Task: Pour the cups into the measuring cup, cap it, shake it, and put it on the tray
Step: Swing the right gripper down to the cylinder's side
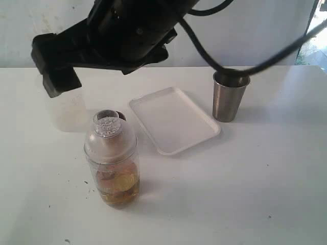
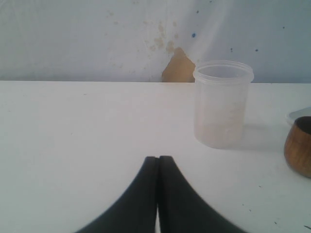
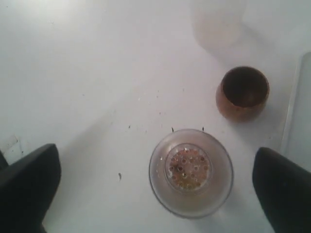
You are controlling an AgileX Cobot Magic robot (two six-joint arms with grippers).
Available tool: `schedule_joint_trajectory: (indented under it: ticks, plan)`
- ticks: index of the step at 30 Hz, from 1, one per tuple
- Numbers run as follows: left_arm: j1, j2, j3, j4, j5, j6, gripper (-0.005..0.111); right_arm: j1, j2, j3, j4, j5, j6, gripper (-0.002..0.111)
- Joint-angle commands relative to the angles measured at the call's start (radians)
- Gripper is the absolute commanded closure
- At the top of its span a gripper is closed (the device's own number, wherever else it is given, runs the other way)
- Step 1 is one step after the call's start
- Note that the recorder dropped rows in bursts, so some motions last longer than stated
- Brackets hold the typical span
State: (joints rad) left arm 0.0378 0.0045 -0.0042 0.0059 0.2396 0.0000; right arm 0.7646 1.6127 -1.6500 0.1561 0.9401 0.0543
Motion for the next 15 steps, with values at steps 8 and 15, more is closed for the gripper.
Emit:
schedule_joint_trajectory:
  ticks: [8, 15]
  plan:
    - [0.000, -0.004, 0.004, 0.002, -0.008, 0.000, 0.107, 0.072, -0.267, 0.536, -0.026, -0.660, -0.054, 0.004]
    - [0.000, -0.004, 0.004, 0.002, -0.008, 0.000, 0.107, 0.072, -0.340, 0.867, -0.014, -1.000, -0.054, 0.004]
